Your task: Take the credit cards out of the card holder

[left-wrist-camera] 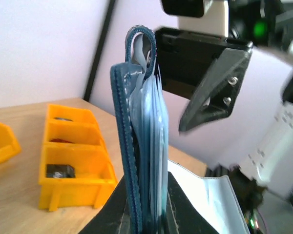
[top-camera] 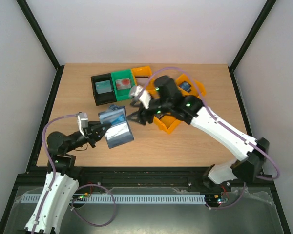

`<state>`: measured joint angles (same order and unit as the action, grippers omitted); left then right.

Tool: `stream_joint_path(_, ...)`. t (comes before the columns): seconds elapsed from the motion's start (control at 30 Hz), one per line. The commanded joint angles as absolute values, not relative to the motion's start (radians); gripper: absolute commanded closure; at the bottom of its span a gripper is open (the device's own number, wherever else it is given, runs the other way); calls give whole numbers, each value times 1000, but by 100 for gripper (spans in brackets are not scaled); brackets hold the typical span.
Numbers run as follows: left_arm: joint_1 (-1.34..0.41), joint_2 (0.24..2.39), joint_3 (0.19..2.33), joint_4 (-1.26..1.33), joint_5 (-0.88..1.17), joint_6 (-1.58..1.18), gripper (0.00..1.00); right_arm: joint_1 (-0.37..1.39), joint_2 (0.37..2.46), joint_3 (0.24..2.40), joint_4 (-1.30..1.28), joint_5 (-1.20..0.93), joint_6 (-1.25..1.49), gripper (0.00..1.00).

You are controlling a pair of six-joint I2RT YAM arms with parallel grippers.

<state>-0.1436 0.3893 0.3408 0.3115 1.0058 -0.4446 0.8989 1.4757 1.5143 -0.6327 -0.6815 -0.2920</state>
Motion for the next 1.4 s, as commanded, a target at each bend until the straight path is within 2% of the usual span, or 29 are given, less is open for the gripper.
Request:
stream_joint_path(0.0,-71,348,298,583,858,-773,98,728,1320,1359,-170,-726,37,33)
stream_joint_path(0.07,-40,337,285,627,854,-813,98,716,1311,1292,-45,-821,147,24)
stream_joint_path(0.1,-30,334,282,644,859,-830,98,715,1322,1269,23,-858,201,5)
stream_joint_path(0.13,-23,332,282,651,862,-842,98,716,1345,1258,75,-886,259,1)
stream_joint_path(0.27,-15,324,285,648,892,-851,98,727,1442,1266,183,-932,376,1)
stream_joint_path(0.5,-17,329,278,658,900,-870,98,819,1550,1364,122,-982,262,0)
stream_joint_path(0.6,-17,331,274,660,904,-876,98,823,1570,1370,120,-996,261,8)
stream_joint_path(0.73,-17,333,265,661,897,-884,98,823,1581,1368,113,-1028,251,10)
stream_joint_path(0.8,-17,334,265,670,901,-883,98,823,1590,1379,106,-986,257,19)
stream_joint_path(0.87,-17,334,265,670,908,-877,98,827,1605,1403,87,-958,260,34)
stream_joint_path(0.93,-17,333,265,666,912,-876,98,828,1620,1422,68,-953,257,55)
stream_joint_path(0.97,-17,332,265,663,915,-875,98,831,1625,1428,59,-954,252,71)
stream_joint_path(1.03,-17,330,267,654,919,-871,98,829,1626,1433,29,-943,228,89)
stream_joint_path(1.07,-17,328,267,647,919,-871,98,830,1621,1433,11,-928,212,94)
stream_joint_path(1.1,-17,328,267,640,918,-870,98,829,1616,1433,-19,-911,192,98)
stream_joint_path(1.2,-16,324,267,616,895,-864,98,822,1598,1428,-77,-887,140,98)
stream_joint_path(1.37,-5,318,258,627,900,-865,78,803,1581,1436,-164,-963,70,98)
